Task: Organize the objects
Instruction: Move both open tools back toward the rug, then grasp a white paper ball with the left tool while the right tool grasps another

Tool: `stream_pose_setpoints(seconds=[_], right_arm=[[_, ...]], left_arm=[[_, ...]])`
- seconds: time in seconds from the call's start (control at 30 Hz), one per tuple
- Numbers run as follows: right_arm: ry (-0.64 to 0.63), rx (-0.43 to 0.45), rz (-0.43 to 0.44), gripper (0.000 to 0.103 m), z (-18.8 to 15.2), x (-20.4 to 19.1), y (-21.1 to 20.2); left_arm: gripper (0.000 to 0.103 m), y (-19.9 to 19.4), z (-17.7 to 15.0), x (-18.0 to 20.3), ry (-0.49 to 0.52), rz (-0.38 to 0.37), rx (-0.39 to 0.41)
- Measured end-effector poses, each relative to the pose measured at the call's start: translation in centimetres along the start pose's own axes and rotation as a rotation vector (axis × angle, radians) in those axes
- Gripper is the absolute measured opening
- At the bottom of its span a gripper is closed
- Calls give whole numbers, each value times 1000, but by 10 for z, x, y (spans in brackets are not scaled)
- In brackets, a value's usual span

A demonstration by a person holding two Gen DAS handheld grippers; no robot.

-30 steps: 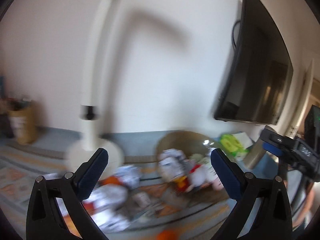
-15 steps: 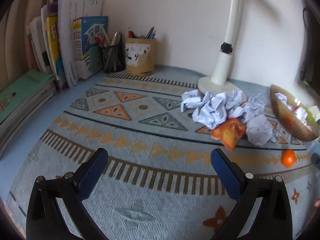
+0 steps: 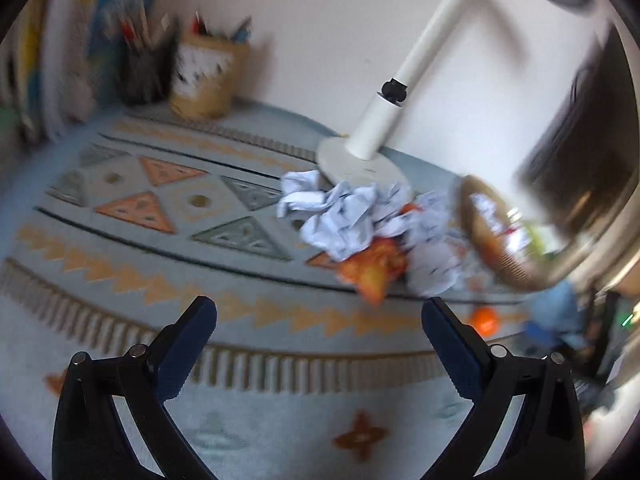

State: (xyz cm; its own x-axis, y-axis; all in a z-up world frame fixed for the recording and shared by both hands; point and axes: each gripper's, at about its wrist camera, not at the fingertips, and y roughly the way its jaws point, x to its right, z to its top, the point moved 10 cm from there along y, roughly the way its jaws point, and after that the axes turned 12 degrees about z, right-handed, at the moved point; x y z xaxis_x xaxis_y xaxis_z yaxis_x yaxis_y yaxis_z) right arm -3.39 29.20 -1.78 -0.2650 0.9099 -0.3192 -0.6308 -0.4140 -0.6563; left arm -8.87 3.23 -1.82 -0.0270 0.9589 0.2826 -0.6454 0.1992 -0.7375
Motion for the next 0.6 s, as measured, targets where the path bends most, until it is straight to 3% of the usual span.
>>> stream_pose_setpoints(seconds=[0.07,0.2,0.33,0.4,0.47,0.53,0.57,0.6], right_arm=[[-39,-38,1,103,11,-18,11],[-43,-147,75,103,29,-42,51],[-41,-147,65,103,44,-39,83],[-25,-148,106,103,45,-44,95],[-15,-147,121,103,44,-47,104],[-16,-140,77,99,44,-43,111],[-14,-135,61,95,44,-40,114],[-7,-134,58,84,43,-38,115]], left_arm=[[102,12,14,7,8,-27,-35],[102,53,31,22,36,24,-59],[102,94,35,29,-13,36,-124],[101,102,36,33,-7,37,-121],[93,108,34,36,9,51,-114],[84,110,34,39,38,77,-102],[74,109,34,38,46,89,-93],[61,109,35,37,43,82,-96]])
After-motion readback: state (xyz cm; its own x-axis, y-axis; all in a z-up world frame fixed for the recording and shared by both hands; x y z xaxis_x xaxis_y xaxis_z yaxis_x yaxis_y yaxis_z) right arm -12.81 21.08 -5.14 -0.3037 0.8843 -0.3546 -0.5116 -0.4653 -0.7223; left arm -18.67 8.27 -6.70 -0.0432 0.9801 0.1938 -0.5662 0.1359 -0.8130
